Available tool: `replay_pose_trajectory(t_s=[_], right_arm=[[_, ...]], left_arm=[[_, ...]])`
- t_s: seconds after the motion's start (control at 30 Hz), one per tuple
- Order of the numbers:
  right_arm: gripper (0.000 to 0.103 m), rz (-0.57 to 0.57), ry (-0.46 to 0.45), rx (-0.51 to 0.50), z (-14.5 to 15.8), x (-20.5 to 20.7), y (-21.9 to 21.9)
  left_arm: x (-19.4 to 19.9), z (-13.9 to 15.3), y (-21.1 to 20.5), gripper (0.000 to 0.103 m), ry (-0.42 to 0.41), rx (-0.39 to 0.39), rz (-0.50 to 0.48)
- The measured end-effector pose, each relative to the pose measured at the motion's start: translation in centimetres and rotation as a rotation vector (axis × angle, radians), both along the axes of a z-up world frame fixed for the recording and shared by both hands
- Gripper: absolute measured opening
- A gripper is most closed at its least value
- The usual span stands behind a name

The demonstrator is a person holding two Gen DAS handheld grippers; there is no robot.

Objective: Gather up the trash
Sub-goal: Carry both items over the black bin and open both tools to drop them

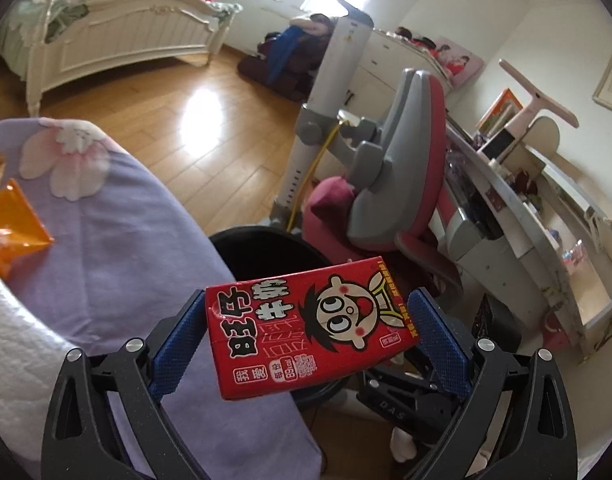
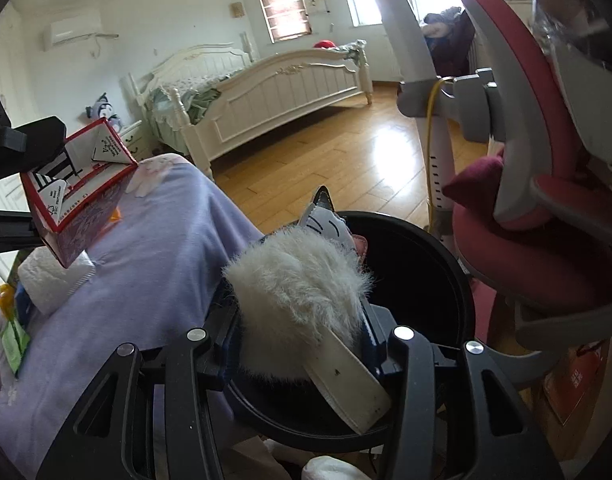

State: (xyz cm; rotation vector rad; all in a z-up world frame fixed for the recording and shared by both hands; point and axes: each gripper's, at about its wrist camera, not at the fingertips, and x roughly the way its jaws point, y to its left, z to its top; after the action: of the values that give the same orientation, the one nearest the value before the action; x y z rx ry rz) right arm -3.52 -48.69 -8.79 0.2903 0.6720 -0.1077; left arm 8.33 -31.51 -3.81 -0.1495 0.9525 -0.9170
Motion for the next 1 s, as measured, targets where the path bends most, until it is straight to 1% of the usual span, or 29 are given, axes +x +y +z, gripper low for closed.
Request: replay_pose_trajectory(t_s=[0.17,0.27,0.3,0.33,0.37,0.4,0.43,0.47,0.6,0.67,0.77,0.9,0.93,1.0], right_arm=[[0.047,-0.017,0.045,0.047,-2.8,1.0,-1.9],[0.05,-0.026,0.065,0.066,-4.0,1.3,-2.5],[0.053,-0.033,0.07,0.073,-4.3,1.3,-2.7],[0.063,-0.042,0.079,0.08,-4.5,1.4,-2.8],[0.068,-0.05,0.086,0.091,-4.6,1.3,-3.1],[0.078,-0.058,0.086,0.106,-4.7,1.1,-3.4],[0.085,-0.064,0.08,0.12,-4.6,0.9,-3.6],[0.085,-0.071,0.074,0.123,-4.5,0.6,-3.7],[0.086,-0.075,0.066,0.11,-4.1,0.0,-3.6],[0.086,-0.077,0.05,0.106,-3.6,-0.6,-3.1],[0.086,-0.078,0.035,0.091,-2.7,-1.3,-2.3],[0.086,-0.062,0.007,0.079,-1.2,-1.8,-1.3],[0.086,-0.052,-0.003,0.083,-0.9,-1.4,-1.3],[0.086,-0.018,-0.022,0.072,0.3,-1.2,-0.1]], left_arm=[[0.4,-3.5,-5.0,0.096,0.025,0.056,-0.033],[0.6,-4.3,-7.0,0.097,0.004,0.1,-0.061],[0.6,-4.2,-7.2,0.097,-0.007,0.117,-0.066],[0.5,-4.1,-7.4,0.097,-0.023,0.135,-0.07],[0.5,-4.0,-7.8,0.097,-0.047,0.161,-0.069],[0.5,-3.8,-8.0,0.097,-0.064,0.183,-0.07],[0.3,-3.7,-8.3,0.097,-0.078,0.197,-0.075],[0.2,-3.3,-8.2,0.098,-0.093,0.197,-0.077],[-0.5,-1.9,-7.0,0.098,-0.145,0.194,-0.079],[-0.8,-1.3,-6.5,0.098,-0.158,0.19,-0.086],[-1.2,-0.1,-4.9,0.098,-0.171,0.169,-0.065],[-2.1,1.8,-0.9,0.098,-0.184,0.133,0.004],[-2.5,2.3,0.7,0.098,-0.196,0.131,0.032],[-3.3,3.4,4.2,0.098,-0.231,0.128,0.108]])
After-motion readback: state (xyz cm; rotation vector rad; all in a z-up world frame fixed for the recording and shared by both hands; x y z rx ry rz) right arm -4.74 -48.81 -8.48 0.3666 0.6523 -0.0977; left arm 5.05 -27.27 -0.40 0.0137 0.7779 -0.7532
